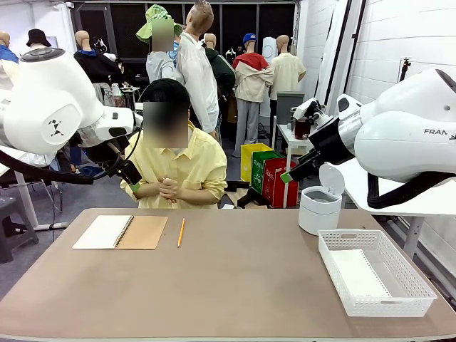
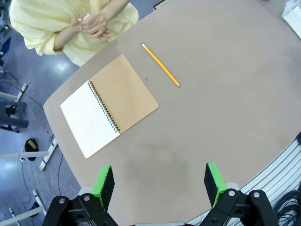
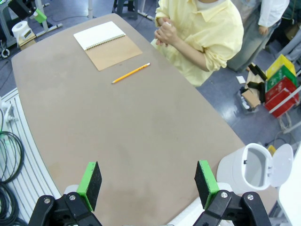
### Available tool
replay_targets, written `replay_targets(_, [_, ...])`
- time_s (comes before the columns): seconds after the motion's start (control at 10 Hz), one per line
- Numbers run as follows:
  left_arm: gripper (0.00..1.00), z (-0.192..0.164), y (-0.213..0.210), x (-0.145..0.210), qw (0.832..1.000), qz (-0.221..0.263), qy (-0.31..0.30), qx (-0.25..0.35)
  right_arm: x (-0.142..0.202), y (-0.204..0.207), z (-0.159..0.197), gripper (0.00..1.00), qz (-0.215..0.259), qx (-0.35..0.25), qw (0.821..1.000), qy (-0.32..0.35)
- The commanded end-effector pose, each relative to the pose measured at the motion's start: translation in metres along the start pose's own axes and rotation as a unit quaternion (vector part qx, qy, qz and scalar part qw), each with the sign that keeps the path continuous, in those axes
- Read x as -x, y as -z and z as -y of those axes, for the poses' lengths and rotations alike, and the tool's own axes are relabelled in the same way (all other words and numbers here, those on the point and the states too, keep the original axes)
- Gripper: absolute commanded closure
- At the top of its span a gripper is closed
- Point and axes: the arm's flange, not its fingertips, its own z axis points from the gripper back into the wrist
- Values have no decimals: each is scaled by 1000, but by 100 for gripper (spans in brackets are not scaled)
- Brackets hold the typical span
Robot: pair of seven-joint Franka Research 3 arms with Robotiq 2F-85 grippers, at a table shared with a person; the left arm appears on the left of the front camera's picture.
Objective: Sort the paper based on its condition.
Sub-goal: If a person hands you a paper, place it in the Organizing basket , and if it's crumpled, put it in the Trash can.
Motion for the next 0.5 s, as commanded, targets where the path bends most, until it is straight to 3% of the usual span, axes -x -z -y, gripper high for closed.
replay_targets(0.0, [0,-1,-1,0,1000,3,-1,0,0,0,-1,0,-2,3,1000,-1])
replay_targets(0.4, [0,-1,-1,0,1000,3,-1,0,0,0,-1,0,-2,3,1000,-1])
